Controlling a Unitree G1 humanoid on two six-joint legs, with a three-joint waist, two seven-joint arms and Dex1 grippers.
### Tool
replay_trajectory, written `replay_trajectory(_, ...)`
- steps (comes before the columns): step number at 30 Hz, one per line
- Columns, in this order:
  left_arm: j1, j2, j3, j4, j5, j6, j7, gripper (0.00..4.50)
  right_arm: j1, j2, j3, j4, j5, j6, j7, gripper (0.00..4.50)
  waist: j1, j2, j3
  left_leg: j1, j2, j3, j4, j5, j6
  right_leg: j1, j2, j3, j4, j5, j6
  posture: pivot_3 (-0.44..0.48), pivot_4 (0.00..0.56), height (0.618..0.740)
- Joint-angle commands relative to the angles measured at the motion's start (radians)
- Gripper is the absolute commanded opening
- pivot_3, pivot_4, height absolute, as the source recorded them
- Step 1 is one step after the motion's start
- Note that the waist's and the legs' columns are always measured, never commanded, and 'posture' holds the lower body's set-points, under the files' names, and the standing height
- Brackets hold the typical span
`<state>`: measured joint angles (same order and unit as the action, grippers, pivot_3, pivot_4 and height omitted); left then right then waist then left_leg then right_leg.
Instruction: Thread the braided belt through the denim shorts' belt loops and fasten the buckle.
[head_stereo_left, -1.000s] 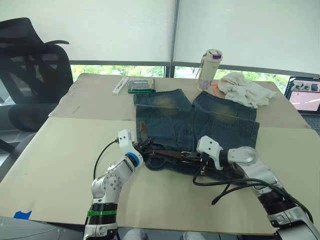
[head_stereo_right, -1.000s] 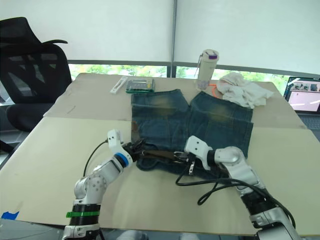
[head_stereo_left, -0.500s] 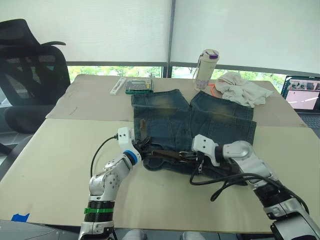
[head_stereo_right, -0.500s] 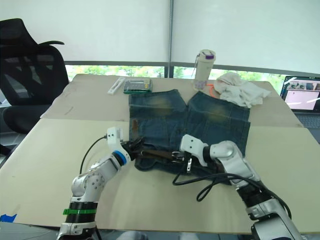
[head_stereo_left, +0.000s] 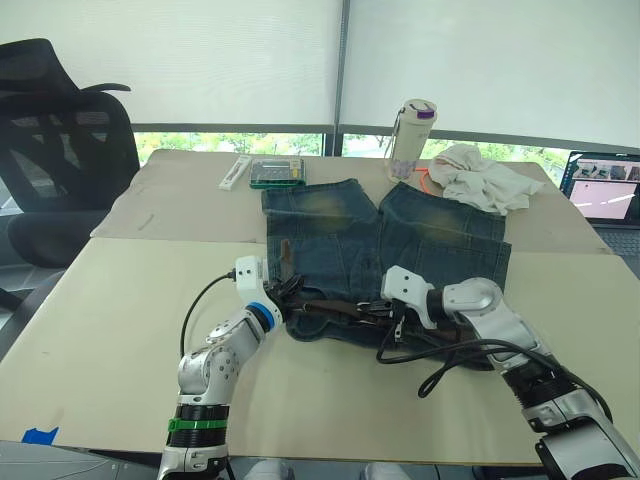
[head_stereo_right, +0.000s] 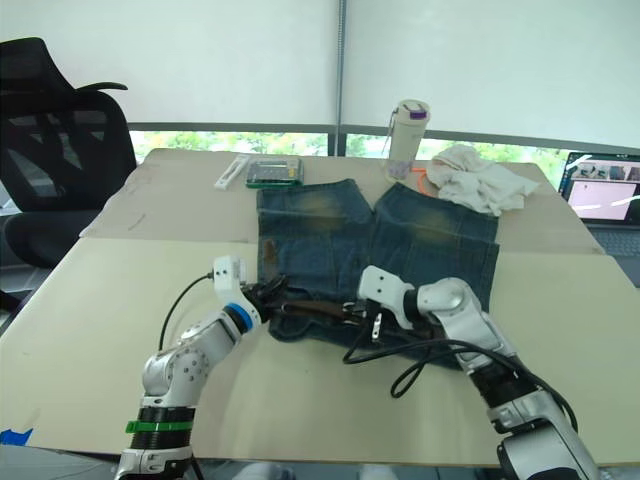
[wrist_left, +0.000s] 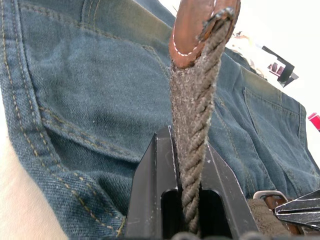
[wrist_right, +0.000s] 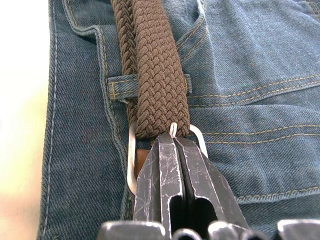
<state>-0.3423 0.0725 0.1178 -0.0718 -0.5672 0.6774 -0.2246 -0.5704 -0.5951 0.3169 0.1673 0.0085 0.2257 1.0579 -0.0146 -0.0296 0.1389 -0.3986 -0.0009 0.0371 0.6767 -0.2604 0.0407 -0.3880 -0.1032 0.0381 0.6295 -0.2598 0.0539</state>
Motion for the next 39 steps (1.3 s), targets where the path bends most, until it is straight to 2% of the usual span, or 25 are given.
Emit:
replay_trajectory(1,-0.007,-0.002,0.009,-0.042,0.0,-0.027,-0.001,0.0,0.035,-0.017,0.071,0.045,-0.065,0.035,0.031,0.04,0.0,0.0,0.0,0.0,0.0,0.0,0.0,0.0,0.0,0.0,0.0,0.0,0.0,0.0,0.0,0.0,0.15,0.74)
replay_trajectory(10,-0.103,0.077,-0.095,-0.052,0.108,-0.112,-0.09,0.0,0.035,-0.021,0.134,0.05,-0.128,0.083,0.056,0.04,0.001,0.0,0.0,0.0,0.0,0.0,0.0,0.0,-0.001,0.0,-0.001,-0.001,-0.001,0.0,0.0,0.0,0.15,0.74)
replay_trajectory(12,-0.172,0.056,-0.082,-0.063,0.084,-0.122,-0.09,0.0,0.029,-0.023,0.157,0.064,-0.149,0.099,0.069,0.04,0.001,-0.001,-0.001,0.0,0.0,0.0,0.0,-0.001,-0.001,0.001,-0.001,-0.002,-0.001,0.0,0.0,0.0,0.15,0.74)
replay_trajectory(14,-0.266,0.001,-0.025,-0.074,0.008,-0.125,-0.065,0.0,0.023,-0.029,0.179,0.088,-0.175,0.113,0.08,0.04,0.002,-0.002,-0.002,0.0,0.0,0.0,0.0,-0.001,-0.001,0.001,-0.002,-0.004,-0.001,0.0,-0.001,0.0,0.15,0.74)
replay_trajectory(16,-0.303,-0.021,-0.001,-0.077,-0.02,-0.122,-0.057,0.0,0.019,-0.027,0.182,0.101,-0.186,0.116,0.075,0.04,-0.002,-0.002,-0.002,0.0,0.0,0.0,0.0,-0.001,-0.001,0.001,-0.003,-0.006,-0.001,0.001,-0.001,0.0,0.15,0.74)
replay_trajectory(26,-0.335,-0.05,0.068,-0.094,-0.1,-0.135,-0.009,0.0,0.019,-0.02,0.173,0.126,-0.183,0.107,0.073,0.04,-0.002,-0.002,-0.003,0.002,0.0,0.0,-0.002,0.003,0.003,0.001,0.002,-0.008,-0.001,0.001,-0.002,0.0,0.15,0.74)
replay_trajectory(31,-0.368,-0.085,0.167,-0.076,-0.22,-0.132,0.072,0.0,0.02,-0.02,0.173,0.125,-0.183,0.109,0.073,0.04,-0.003,-0.002,-0.003,0.002,0.0,0.0,-0.002,0.002,0.003,0.0,-0.002,-0.008,-0.001,0.002,-0.002,0.0,0.15,0.74)
replay_trajectory(39,-0.364,-0.091,0.093,-0.095,-0.255,-0.091,0.029,0.0,0.023,-0.015,0.173,0.121,-0.182,0.11,0.067,0.04,-0.002,-0.002,-0.003,0.002,0.0,0.0,-0.002,0.002,0.003,0.0,0.003,-0.008,-0.001,0.002,-0.002,0.0,0.15,0.74)
